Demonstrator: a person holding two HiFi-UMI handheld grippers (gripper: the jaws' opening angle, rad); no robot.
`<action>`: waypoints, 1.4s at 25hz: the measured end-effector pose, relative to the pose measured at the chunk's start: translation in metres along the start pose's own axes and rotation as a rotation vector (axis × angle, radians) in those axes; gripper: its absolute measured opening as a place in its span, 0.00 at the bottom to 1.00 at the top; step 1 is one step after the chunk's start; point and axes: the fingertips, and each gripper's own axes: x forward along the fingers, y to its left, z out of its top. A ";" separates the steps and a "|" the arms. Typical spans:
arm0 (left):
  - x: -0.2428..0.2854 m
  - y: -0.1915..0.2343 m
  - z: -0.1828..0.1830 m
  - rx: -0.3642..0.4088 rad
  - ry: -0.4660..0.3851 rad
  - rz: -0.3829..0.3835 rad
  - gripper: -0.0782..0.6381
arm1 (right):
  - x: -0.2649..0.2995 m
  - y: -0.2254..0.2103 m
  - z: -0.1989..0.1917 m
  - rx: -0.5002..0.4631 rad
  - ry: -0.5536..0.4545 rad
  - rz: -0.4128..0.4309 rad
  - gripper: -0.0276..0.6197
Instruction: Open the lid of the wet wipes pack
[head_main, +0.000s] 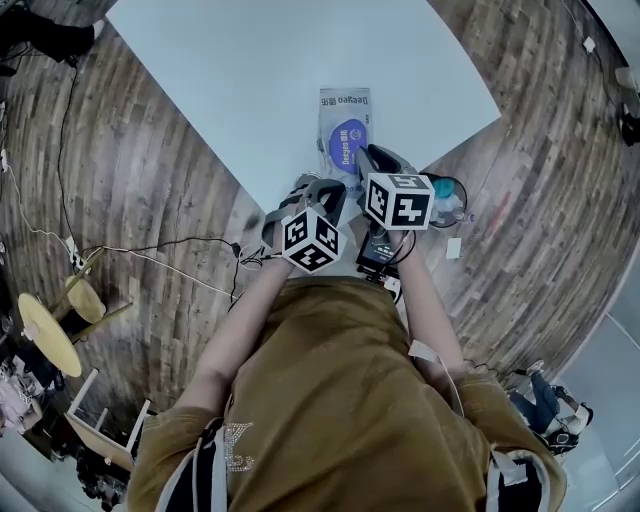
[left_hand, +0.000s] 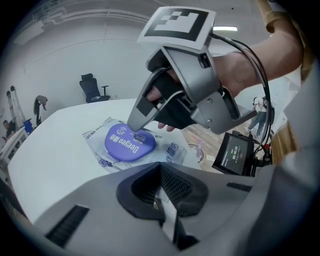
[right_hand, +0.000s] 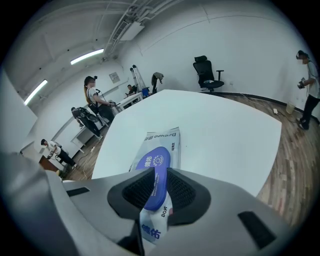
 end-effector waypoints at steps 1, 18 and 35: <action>0.000 0.000 -0.001 0.003 0.004 0.000 0.11 | 0.002 0.000 0.000 0.000 0.012 -0.005 0.14; 0.004 0.000 -0.007 -0.054 0.059 -0.011 0.11 | 0.008 -0.005 -0.002 0.093 0.186 0.019 0.11; 0.006 -0.002 -0.008 -0.049 0.080 -0.006 0.11 | -0.002 0.001 0.002 0.116 0.195 0.071 0.08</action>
